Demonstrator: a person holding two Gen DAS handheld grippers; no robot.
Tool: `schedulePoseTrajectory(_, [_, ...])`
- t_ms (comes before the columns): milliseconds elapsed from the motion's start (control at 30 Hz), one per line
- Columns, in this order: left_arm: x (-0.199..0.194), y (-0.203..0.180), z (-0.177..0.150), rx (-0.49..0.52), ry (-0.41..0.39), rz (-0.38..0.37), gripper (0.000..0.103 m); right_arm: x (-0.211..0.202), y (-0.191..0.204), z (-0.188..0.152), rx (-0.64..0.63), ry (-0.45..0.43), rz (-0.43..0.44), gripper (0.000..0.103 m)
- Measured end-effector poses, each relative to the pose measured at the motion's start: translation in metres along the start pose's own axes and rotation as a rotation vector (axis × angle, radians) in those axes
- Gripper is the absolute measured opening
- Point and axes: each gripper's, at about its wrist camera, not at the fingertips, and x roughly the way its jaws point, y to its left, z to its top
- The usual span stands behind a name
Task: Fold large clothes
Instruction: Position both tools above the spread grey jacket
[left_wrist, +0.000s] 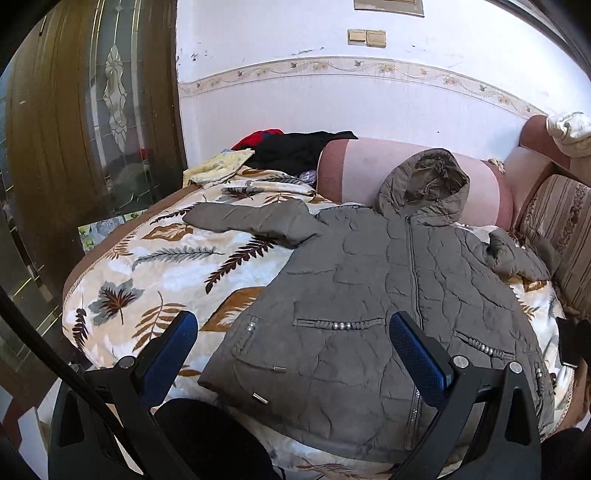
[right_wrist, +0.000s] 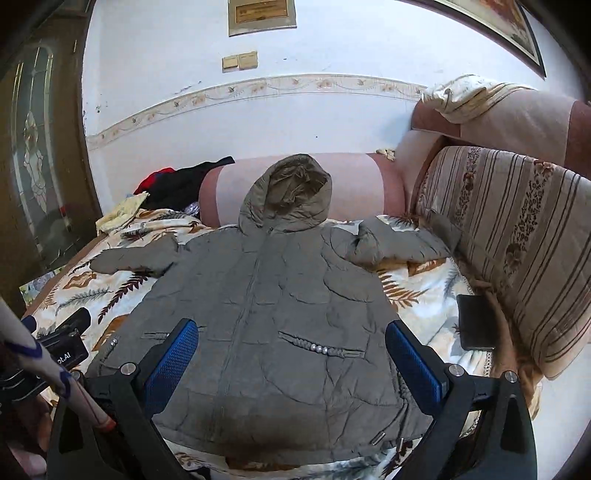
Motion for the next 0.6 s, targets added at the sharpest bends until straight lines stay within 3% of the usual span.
schedulePoseTrajectory(600, [0.01,-0.001,-0.007,0.025,0.024,0.007,0.103,0.017,0.003,-0.005,-0.018,0.062,0.032,0.103])
